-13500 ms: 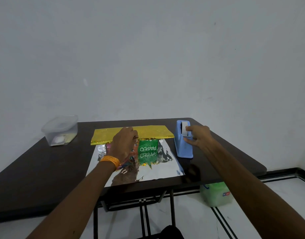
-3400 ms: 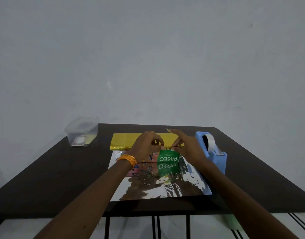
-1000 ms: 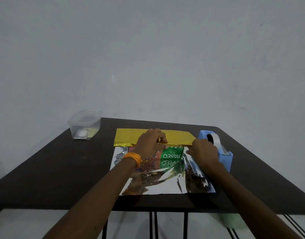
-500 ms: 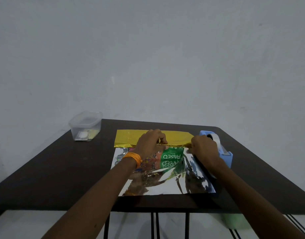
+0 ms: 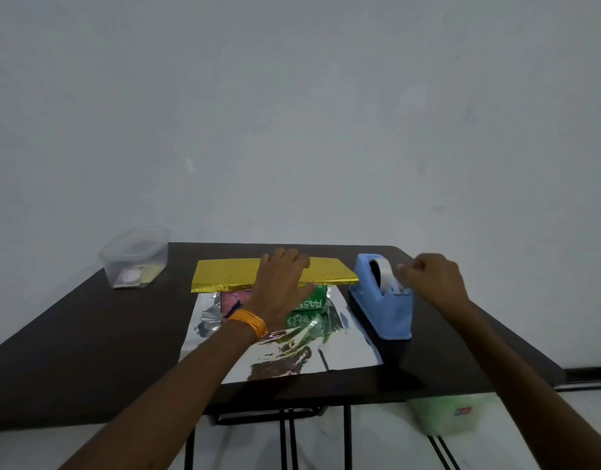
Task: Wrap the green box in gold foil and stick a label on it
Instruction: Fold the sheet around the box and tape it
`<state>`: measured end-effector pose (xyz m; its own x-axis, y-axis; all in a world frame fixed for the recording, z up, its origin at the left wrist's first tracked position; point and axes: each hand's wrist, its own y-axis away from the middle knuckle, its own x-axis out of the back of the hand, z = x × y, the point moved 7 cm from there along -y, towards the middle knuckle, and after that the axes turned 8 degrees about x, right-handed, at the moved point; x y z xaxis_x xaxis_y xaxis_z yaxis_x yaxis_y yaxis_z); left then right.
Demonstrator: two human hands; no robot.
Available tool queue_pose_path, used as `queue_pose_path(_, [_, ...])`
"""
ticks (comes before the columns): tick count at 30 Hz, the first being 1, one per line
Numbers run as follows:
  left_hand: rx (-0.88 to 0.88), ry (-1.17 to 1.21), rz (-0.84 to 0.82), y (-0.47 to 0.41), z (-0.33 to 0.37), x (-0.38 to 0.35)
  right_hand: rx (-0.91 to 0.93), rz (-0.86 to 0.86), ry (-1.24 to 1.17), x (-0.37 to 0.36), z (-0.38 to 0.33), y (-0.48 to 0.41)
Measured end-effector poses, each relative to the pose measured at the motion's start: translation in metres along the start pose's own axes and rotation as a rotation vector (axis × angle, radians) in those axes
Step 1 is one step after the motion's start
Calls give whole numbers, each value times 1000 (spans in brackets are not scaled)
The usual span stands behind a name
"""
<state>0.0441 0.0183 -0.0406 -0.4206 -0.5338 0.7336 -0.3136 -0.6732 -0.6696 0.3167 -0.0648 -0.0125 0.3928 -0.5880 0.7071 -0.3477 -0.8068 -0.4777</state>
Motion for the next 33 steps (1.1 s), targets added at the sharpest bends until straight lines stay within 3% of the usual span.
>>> queue_pose_path(4, [166,575,-221,-5,41,-13,-268,-274,-476,-18,33,20])
queue_pose_path(7, [203,756,-362,-1,81,-30,-343,-346,-607,-32,41,21])
queue_pose_path(16, [149,702,-399,3,119,-58,-332,-263,-651,-36,28,10])
queue_pose_path(22, [136,687,-392,1,121,-53,-80,-121,-497,-10,-3,8])
queue_pose_path(33, [146,670,-323,5,123,-53,-214,-101,-608,-10,21,56])
